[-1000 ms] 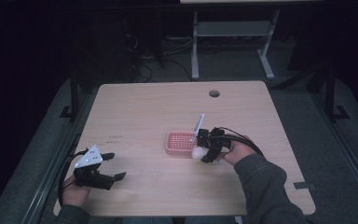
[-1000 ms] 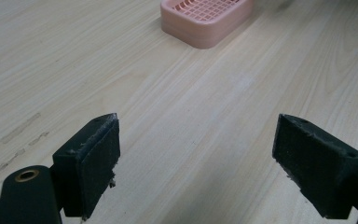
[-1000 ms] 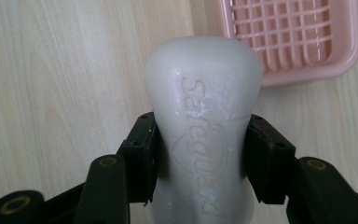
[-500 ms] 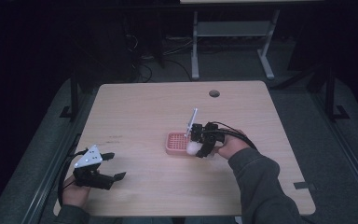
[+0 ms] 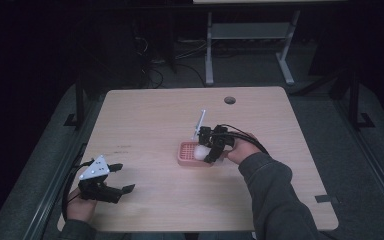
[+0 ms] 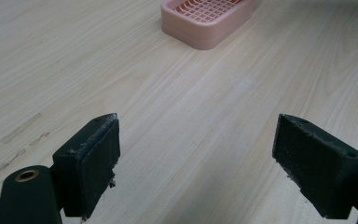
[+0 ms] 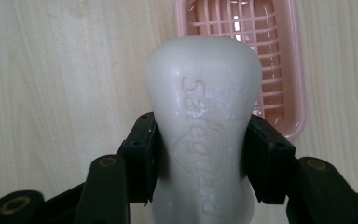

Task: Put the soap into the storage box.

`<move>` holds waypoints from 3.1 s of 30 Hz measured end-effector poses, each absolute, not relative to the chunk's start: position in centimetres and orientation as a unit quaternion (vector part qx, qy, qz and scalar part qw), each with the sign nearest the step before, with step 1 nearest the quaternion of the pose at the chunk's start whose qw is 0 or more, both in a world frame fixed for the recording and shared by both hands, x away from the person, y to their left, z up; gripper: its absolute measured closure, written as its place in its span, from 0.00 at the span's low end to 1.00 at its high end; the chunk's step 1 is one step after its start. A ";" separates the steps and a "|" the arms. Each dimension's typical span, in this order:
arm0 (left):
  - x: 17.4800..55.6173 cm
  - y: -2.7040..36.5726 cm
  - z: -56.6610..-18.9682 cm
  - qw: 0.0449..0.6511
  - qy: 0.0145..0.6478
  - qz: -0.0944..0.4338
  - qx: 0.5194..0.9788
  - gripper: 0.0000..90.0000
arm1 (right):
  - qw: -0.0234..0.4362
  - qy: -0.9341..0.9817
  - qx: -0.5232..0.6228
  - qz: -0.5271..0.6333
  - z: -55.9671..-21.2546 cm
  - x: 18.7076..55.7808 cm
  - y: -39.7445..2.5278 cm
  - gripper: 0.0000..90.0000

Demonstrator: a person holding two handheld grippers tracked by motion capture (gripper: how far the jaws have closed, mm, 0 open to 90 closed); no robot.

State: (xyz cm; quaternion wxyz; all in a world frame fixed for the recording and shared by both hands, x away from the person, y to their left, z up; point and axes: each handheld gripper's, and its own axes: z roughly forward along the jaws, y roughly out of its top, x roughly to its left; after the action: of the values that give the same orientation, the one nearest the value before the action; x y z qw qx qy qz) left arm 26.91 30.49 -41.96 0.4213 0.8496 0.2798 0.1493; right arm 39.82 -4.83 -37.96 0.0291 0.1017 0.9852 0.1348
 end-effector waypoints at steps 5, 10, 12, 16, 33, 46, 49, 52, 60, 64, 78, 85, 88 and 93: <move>26.9 30.5 -42.0 0.421 0.281 0.149 0.850 0.16 | 0.024 0.986 0.098 0.134 -38.1 40.4 -4.2 0.55; 26.9 30.5 -41.9 0.421 0.281 0.149 0.850 0.16 | 0.022 0.986 0.099 0.131 -38.2 40.9 -3.8 0.55; 26.9 30.5 -41.9 0.420 0.279 0.150 0.851 0.16 | 0.019 0.985 0.099 0.139 -38.1 41.1 -3.6 0.55; 26.9 30.6 -41.9 0.420 0.280 0.149 0.850 0.16 | 0.017 0.985 0.102 0.140 -38.3 41.4 -3.5 0.55; 26.9 30.5 -41.9 0.422 0.280 0.148 0.850 0.16 | 0.005 0.986 0.105 0.126 -39.6 42.4 -2.7 0.55; 26.9 30.5 -41.9 0.423 0.280 0.147 0.849 0.16 | 0.008 0.987 0.102 0.125 -39.4 43.2 -1.3 0.55; 26.9 30.5 -41.9 0.424 0.280 0.147 0.849 0.16 | 0.008 0.987 0.103 0.125 -39.7 43.4 -1.2 0.55; 26.9 30.5 -41.9 0.424 0.280 0.147 0.849 0.16 | 0.009 0.987 0.105 0.124 -39.8 43.5 -1.2 0.55; 27.0 30.5 -41.9 0.423 0.278 0.148 0.849 0.16 | 0.007 0.986 0.111 0.126 -40.4 44.0 -1.2 0.55; 27.0 30.5 -41.9 0.424 0.279 0.148 0.849 0.16 | 0.006 0.986 0.112 0.124 -40.6 44.1 -1.1 0.55; 27.0 30.5 -41.9 0.424 0.279 0.147 0.849 0.16 | 0.005 0.985 0.116 0.128 -41.1 44.4 -1.2 0.55; 27.0 30.5 -41.9 0.424 0.279 0.147 0.849 0.16 | 0.006 0.985 0.115 0.129 -41.3 44.5 -1.0 0.55; 27.0 30.5 -41.9 0.423 0.278 0.147 0.849 0.16 | 0.005 0.985 0.112 0.128 -41.5 44.4 -0.9 0.55; 27.0 30.5 -41.9 0.424 0.278 0.147 0.849 0.16 | 0.005 0.986 0.111 0.127 -41.5 44.4 -0.8 0.55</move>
State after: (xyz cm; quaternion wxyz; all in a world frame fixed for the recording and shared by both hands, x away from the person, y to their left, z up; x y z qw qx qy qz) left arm 26.98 30.52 -41.94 0.4239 0.8492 0.2783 0.1471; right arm 44.40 -0.79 -41.51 0.0052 0.1113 0.9856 0.1273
